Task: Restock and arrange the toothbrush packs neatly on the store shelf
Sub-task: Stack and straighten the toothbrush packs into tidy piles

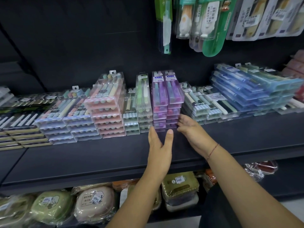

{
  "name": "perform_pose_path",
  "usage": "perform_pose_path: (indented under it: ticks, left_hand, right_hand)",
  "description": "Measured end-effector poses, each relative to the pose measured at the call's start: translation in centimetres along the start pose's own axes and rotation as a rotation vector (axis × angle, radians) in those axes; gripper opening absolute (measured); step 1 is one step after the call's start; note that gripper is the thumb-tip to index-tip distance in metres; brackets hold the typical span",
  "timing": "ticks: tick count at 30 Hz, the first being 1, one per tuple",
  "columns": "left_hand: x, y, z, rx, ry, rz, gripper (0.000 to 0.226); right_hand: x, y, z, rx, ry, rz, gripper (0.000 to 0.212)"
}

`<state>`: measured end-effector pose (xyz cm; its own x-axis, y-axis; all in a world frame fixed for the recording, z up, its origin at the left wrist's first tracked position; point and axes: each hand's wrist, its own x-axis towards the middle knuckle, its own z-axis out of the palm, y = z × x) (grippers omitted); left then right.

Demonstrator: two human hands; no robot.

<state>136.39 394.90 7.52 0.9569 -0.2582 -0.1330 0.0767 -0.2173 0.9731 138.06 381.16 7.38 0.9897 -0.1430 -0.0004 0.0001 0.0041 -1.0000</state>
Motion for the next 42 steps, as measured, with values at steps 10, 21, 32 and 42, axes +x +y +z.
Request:
perform_pose_path:
  ticks: [10, 21, 32, 42]
  left_hand:
    - [0.9, 0.0, -2.0, 0.039, -0.085, 0.007, 0.047]
    - [1.5, 1.4, -2.1, 0.012, -0.116, -0.044, 0.048]
    - [1.9, 0.5, -2.5, -0.007, -0.058, 0.022, 0.038]
    - [4.4, 7.3, -6.2, 0.195, 0.304, 0.422, 0.053]
  right_hand:
    - [1.4, 1.3, -0.2, 0.033, -0.024, -0.027, 0.064]
    - [2.2, 1.2, -0.7, -0.044, -0.066, -0.014, 0.061]
    - [2.9, -0.5, -1.4, 0.004, -0.007, -0.076, 0.077]
    - [7.7, -6.7, -0.8, 0.217, 0.082, -0.031, 0.064]
